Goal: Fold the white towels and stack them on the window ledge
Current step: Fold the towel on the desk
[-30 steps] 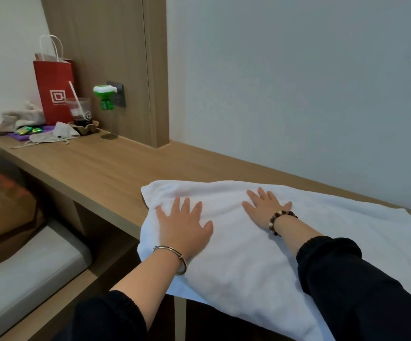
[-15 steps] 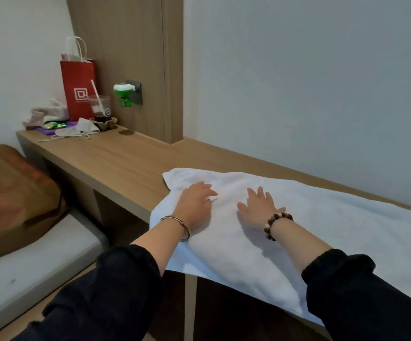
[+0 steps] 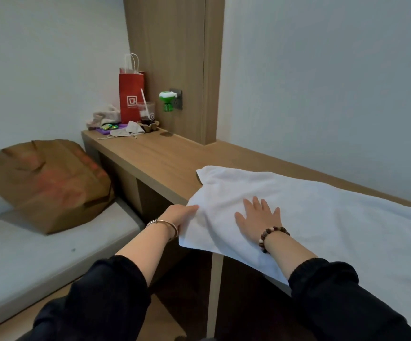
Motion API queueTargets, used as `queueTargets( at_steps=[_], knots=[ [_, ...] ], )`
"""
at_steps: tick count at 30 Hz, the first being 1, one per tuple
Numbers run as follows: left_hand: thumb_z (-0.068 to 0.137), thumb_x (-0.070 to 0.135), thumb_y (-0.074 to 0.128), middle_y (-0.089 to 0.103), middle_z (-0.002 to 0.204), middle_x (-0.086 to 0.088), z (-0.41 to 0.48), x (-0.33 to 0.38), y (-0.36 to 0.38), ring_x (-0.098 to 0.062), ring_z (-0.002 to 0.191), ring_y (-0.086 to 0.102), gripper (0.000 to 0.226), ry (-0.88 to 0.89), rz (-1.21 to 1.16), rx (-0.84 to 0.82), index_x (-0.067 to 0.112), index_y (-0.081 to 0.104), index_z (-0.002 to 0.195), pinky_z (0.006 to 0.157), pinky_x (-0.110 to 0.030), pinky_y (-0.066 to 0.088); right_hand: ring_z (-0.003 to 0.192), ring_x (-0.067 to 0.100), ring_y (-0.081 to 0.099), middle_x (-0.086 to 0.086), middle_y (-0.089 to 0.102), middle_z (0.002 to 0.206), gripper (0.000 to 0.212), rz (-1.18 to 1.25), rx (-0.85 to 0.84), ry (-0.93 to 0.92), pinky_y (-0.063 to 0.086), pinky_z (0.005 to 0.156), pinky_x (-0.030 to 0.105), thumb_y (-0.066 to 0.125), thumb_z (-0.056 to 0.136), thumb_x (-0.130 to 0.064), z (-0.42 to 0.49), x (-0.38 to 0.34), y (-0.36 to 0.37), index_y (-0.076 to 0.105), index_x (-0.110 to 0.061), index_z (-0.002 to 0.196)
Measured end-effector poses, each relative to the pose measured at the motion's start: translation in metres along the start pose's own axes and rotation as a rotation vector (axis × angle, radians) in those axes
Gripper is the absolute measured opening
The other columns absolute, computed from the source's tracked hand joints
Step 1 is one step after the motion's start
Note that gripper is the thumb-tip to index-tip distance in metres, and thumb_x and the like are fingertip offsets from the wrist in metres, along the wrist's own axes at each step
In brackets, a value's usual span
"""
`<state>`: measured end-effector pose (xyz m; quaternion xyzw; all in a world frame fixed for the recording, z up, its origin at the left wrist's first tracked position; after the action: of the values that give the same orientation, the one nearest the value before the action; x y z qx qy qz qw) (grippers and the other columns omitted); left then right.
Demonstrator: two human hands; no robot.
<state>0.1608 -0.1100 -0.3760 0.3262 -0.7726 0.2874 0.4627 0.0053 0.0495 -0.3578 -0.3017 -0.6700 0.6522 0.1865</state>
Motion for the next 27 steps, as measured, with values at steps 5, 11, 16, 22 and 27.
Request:
queueTargets(
  at_steps=[5, 11, 16, 22, 27],
  knots=[
    [0.079, 0.008, 0.069, 0.069, 0.107, -0.014, -0.038, 0.009, -0.015, -0.034, 0.104, 0.061, 0.036, -0.03, -0.408, -0.376, 0.013, 0.062, 0.114, 0.089, -0.05, 0.048, 0.147, 0.019, -0.003, -0.002, -0.005, 0.16, 0.062, -0.002, 0.021, -0.014, 0.0, 0.117, 0.051, 0.015, 0.098, -0.05, -0.003, 0.002, -0.001, 0.005, -0.023, 0.153],
    [0.089, 0.057, 0.039, 0.064, 0.118, -0.018, -0.049, 0.003, -0.004, -0.035, 0.102, 0.065, 0.064, -0.126, -0.642, -0.534, 0.005, 0.067, 0.113, 0.098, -0.046, 0.043, 0.147, 0.018, 0.001, -0.002, -0.001, 0.16, 0.061, 0.012, 0.037, -0.003, 0.002, 0.116, 0.049, 0.019, 0.099, -0.049, -0.003, 0.001, -0.004, 0.011, -0.021, 0.152],
    [0.089, 0.029, 0.061, 0.066, 0.105, -0.008, -0.05, -0.016, 0.021, -0.025, 0.1, 0.064, 0.034, -0.295, -0.501, -0.618, 0.014, 0.059, 0.12, 0.088, -0.035, 0.051, 0.147, 0.019, 0.003, -0.001, 0.002, 0.16, 0.06, 0.039, 0.051, -0.018, 0.003, 0.116, 0.05, 0.023, 0.099, -0.045, -0.004, 0.002, -0.005, 0.014, -0.02, 0.152],
    [0.084, 0.032, 0.071, 0.061, 0.12, -0.006, -0.051, -0.013, 0.036, -0.023, 0.114, 0.054, 0.045, -0.332, -0.513, -0.704, 0.015, 0.061, 0.124, 0.109, -0.034, 0.032, 0.146, 0.019, 0.008, -0.001, 0.007, 0.16, 0.058, 0.046, 0.074, -0.031, 0.007, 0.116, 0.05, 0.026, 0.099, -0.043, -0.006, 0.003, -0.006, 0.018, -0.02, 0.151],
    [0.079, 0.006, 0.072, 0.064, 0.098, 0.0, -0.034, -0.007, 0.014, -0.015, 0.093, 0.058, 0.037, -0.174, -0.356, -0.406, 0.01, 0.062, 0.115, 0.091, -0.031, 0.05, 0.146, 0.019, 0.01, 0.0, 0.009, 0.16, 0.057, 0.065, 0.088, -0.034, 0.008, 0.117, 0.05, 0.028, 0.099, -0.042, -0.007, 0.003, -0.007, 0.02, -0.02, 0.151]
  ],
)
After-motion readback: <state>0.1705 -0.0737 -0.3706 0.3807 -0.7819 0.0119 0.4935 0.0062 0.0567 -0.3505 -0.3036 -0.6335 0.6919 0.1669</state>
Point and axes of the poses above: each hand's wrist, its own z-axis towards the middle knuckle, its own y-axis out of the palm, x = y × z, the point moved 4 cm from there along z, towards the middle knuckle
